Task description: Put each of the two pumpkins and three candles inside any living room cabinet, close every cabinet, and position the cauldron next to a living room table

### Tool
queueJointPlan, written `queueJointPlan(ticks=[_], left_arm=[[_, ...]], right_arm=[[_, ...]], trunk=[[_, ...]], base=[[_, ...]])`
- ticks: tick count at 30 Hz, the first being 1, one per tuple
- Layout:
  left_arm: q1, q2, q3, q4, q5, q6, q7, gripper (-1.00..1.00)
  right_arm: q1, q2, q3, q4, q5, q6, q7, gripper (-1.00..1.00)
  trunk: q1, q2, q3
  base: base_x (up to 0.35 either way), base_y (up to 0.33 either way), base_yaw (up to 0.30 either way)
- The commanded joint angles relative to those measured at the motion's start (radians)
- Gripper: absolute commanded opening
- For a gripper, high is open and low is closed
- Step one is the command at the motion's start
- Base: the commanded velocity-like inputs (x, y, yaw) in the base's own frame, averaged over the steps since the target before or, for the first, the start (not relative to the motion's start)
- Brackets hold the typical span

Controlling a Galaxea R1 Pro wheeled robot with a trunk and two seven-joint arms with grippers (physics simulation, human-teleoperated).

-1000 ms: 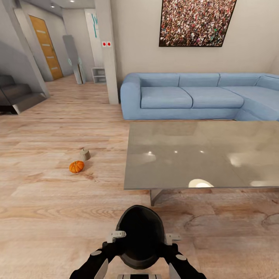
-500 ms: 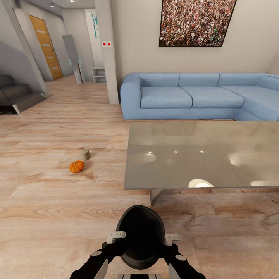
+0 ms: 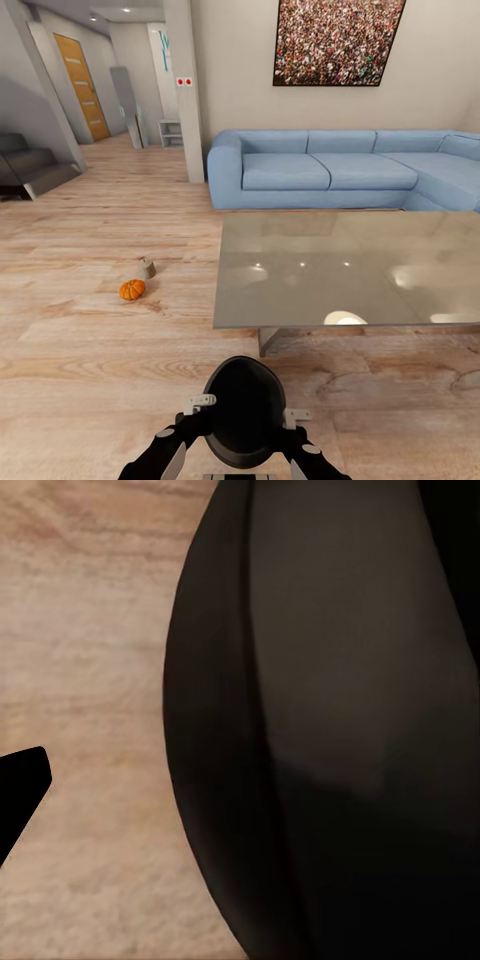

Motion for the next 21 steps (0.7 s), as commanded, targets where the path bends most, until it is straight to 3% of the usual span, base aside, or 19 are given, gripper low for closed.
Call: queueJointPlan(ticks=[1,13,21], left_arm=[[0.0,0.0,0.0,-0.001,0.005,0.004,-0.003,1.0],[0.0,0.0,0.0,-0.002,0.005,0.004,-0.003,1.0],[0.0,0.0,0.0,-0.003,0.005,0.005,-0.004,1.0]], right_arm=[[0.0,0.0,0.001,0.031,-0.003,-0.004,-0.002,1.0],[0.0,0.0,0.001,0.031,-0.003,-0.004,0.001,1.0],[0.0,0.0,0.001,0.007,-0.004,-0.002,0.001,1.0]], trunk=[[0.0,0.0,-0.001],[0.0,0.0,-0.001],[-0.004,0.002,0.03]], base=[[0.0,0.0,0.0],[0.0,0.0,0.0],[0.0,0.0,0.0]])
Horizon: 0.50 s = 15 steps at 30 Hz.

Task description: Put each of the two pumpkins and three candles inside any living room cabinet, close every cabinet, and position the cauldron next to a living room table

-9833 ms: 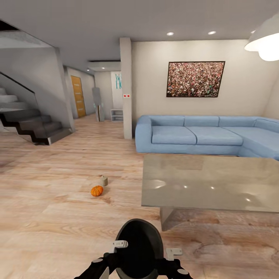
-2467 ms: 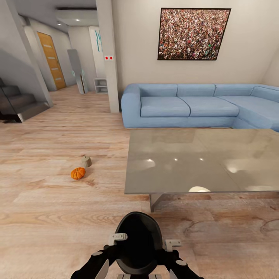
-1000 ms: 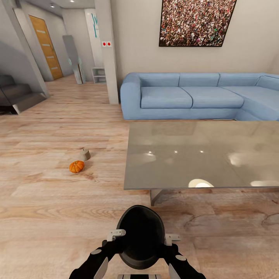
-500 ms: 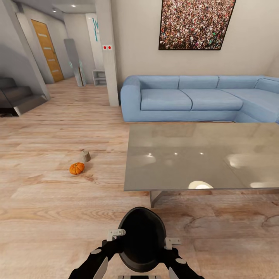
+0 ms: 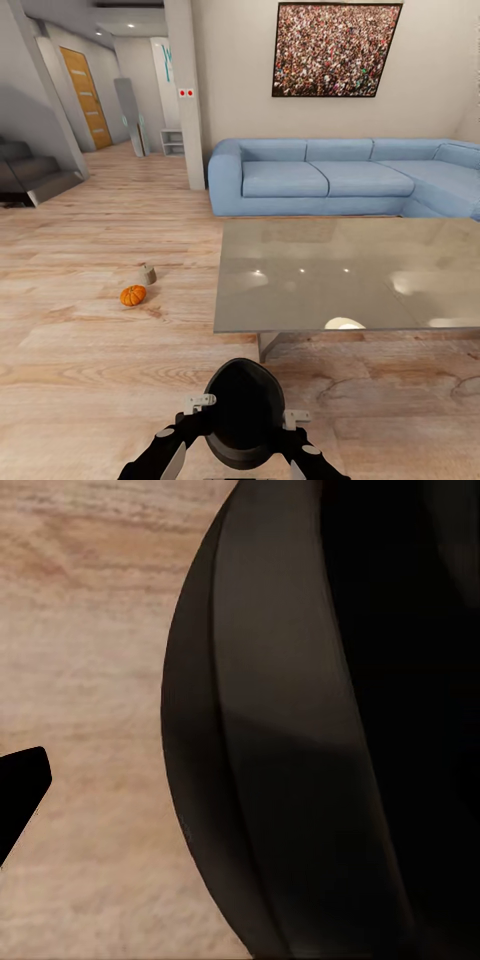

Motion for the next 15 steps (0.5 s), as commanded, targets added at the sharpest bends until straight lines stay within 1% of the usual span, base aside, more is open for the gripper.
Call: queueJointPlan(ticks=[1,9,15], left_arm=[[0.0,0.0,0.0,-0.002,0.005,0.005,-0.003,1.0],[0.0,0.0,0.0,-0.002,0.005,0.004,-0.003,1.0],[0.0,0.0,0.0,-0.002,0.005,0.005,-0.003,1.0]], right_arm=[[0.0,0.0,0.002,0.001,-0.004,-0.004,-0.002,1.0],[0.0,0.0,0.002,-0.001,-0.004,-0.004,-0.002,1.0],[0.0,0.0,0.002,-0.002,-0.004,-0.004,-0.002,1.0]], trunk=[[0.0,0.0,-0.001],[0.0,0.0,-0.001],[-0.003,0.001,0.022]], base=[[0.0,0.0,0.0],[0.0,0.0,0.0],[0.0,0.0,0.0]])
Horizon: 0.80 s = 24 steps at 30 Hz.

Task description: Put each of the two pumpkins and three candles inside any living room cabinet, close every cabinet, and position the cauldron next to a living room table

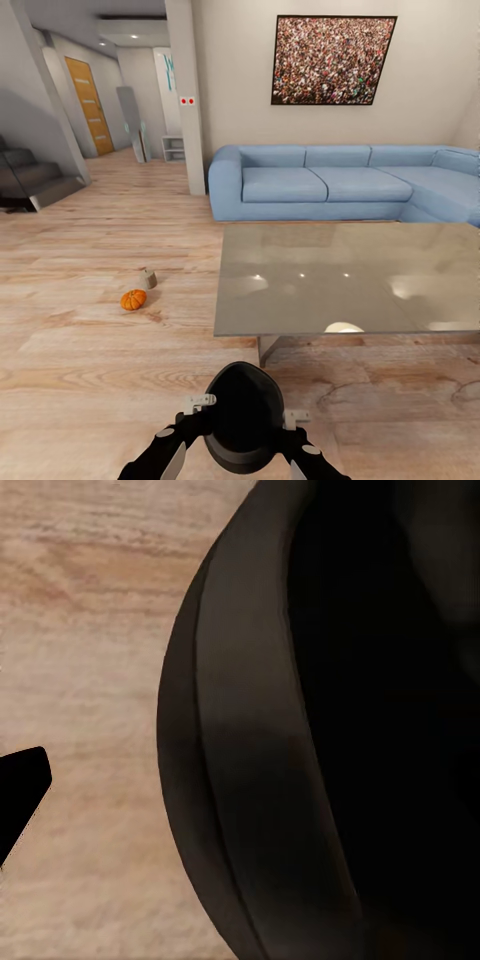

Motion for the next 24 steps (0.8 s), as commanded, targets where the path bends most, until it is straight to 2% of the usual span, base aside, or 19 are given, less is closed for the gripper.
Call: queueJointPlan(ticks=[1,18,24], left_arm=[[0.0,0.0,0.0,-0.001,0.005,0.004,-0.003,1.0],[0.0,0.0,0.001,-0.002,0.005,0.005,-0.004,1.0],[0.0,0.001,0.001,-0.002,0.005,0.004,-0.005,1.0]], right_arm=[[0.0,0.0,0.001,0.001,-0.003,-0.004,-0.002,1.0],[0.0,0.0,0.0,0.001,-0.003,-0.003,0.0,1.0],[0.0,0.0,0.0,0.002,-0.003,-0.002,0.0,1.0]], trunk=[[-0.001,0.0,0.003],[-0.008,0.004,0.069],[-0.008,0.004,0.069]], base=[[0.0,0.0,0.0],[0.0,0.0,0.0],[0.0,0.0,0.0]])
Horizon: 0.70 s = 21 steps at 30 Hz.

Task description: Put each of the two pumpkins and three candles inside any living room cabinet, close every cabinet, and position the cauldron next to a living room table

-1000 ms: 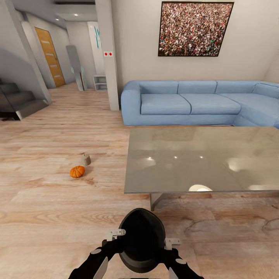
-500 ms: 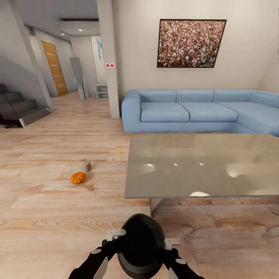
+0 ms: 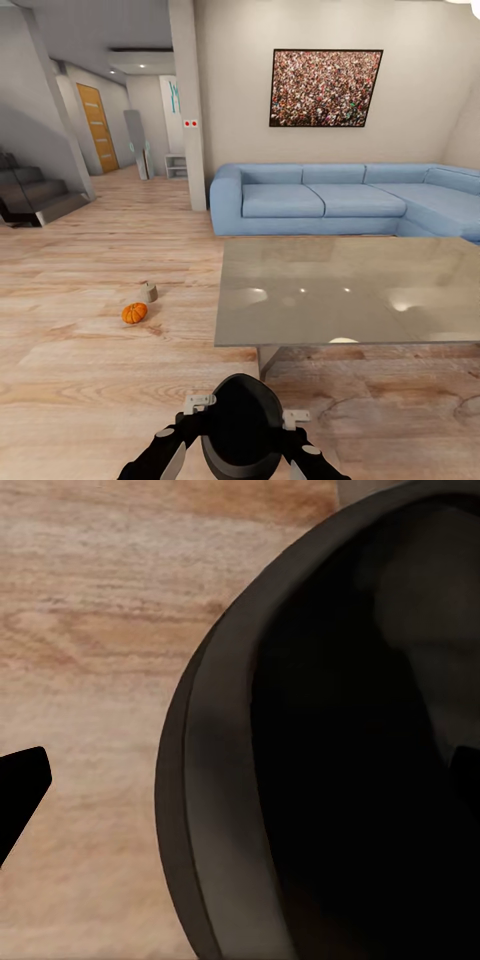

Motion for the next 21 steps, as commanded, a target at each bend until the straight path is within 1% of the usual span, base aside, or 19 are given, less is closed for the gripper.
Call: queueJointPlan(ticks=[1,5,9,13,17,21], left_arm=[[0.0,0.0,0.0,-0.002,0.005,0.004,-0.003,1.0],[0.0,0.0,0.0,-0.001,0.005,0.004,-0.003,1.0],[0.0,0.0,0.0,-0.002,0.005,0.005,-0.002,1.0],[0.0,0.001,0.0,-0.002,0.005,0.006,-0.001,1.0],[0.0,0.001,-0.001,-0.001,0.005,0.006,-0.001,1.0],[0.0,0.001,0.0,-0.002,0.005,0.006,-0.003,1.0]], right_arm=[[-0.001,0.0,0.001,0.001,-0.003,-0.004,-0.002,1.0],[-0.001,0.0,0.001,0.001,-0.003,-0.003,-0.002,1.0],[-0.001,-0.001,0.001,0.001,-0.003,-0.004,0.0,1.0],[-0.001,-0.001,0.001,0.001,-0.003,-0.004,0.001,1.0],[-0.001,-0.001,0.001,0.0,-0.003,-0.005,0.002,1.0],[-0.001,-0.001,0.001,0.0,-0.003,-0.007,0.003,1.0]], trunk=[[0.0,0.0,-0.001],[0.0,0.0,-0.001],[0.0,0.0,-0.001],[0.0,0.0,-0.001],[0.0,0.0,-0.001],[0.0,0.0,-0.001]], base=[[0.0,0.0,0.0],[-0.026,0.0,0.0],[-0.212,0.0,0.0],[-0.095,0.0,0.0],[-0.174,0.0,0.0],[-0.065,0.0,0.0]])
